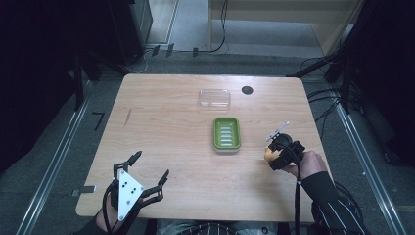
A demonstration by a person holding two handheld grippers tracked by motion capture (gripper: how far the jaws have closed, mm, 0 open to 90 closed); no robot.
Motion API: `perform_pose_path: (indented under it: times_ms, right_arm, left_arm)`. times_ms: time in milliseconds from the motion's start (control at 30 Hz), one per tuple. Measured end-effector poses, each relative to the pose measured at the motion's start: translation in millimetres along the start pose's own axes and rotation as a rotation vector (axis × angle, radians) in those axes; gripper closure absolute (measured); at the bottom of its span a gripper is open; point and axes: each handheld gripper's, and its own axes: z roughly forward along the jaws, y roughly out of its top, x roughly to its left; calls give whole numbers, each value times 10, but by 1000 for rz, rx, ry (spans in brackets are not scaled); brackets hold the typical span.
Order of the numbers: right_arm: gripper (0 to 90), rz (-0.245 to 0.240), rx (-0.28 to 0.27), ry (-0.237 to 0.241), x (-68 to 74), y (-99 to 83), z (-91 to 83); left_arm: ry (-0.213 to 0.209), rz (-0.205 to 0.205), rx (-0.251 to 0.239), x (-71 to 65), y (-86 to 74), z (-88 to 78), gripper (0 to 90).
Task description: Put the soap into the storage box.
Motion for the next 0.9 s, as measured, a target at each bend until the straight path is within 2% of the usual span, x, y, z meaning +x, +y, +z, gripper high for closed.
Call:
perform_pose_path:
  times_ms: [567,600,900]
  right_arm:
    - [402,-42,-47,-21,39,219,-101]
    - [402,-56,-50,-21,40,251,-110]
    - [402,-65,-69,-30,51,370,-154]
  left_arm:
    - [0,-3,1,-1,0,5,135]
    - [0,-2,1,0,-1,6,135]
    - [0,-3,2,1,-2,5,135]
